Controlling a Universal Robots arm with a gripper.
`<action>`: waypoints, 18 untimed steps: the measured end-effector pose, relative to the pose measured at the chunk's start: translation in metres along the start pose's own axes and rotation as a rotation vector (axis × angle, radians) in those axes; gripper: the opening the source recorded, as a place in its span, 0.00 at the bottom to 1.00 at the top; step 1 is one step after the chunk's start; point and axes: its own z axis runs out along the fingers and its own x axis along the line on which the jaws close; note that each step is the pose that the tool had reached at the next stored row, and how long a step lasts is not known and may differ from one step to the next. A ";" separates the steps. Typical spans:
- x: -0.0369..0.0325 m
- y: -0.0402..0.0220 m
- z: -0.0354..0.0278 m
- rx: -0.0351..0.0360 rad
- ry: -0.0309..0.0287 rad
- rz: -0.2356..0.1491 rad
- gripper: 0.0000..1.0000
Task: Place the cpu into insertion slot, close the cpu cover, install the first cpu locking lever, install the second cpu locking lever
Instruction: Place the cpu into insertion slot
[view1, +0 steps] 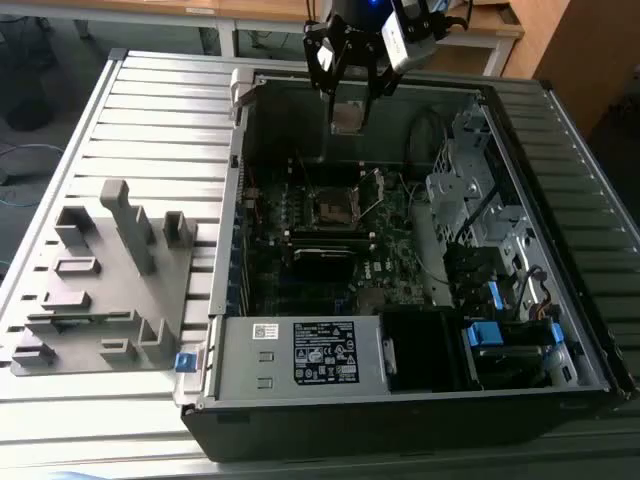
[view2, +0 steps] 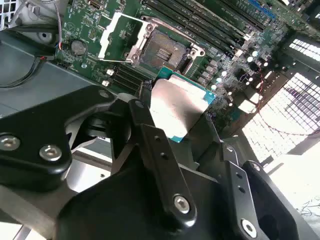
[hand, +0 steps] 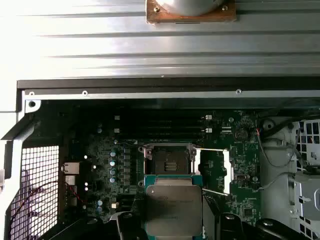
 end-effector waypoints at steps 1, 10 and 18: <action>0.0000 0.0000 0.0000 0.0000 0.0000 0.000 0.54; 0.0000 -0.0002 0.0020 0.0001 0.0000 0.000 0.54; 0.0000 -0.0004 0.0042 -0.0001 -0.0002 0.000 0.54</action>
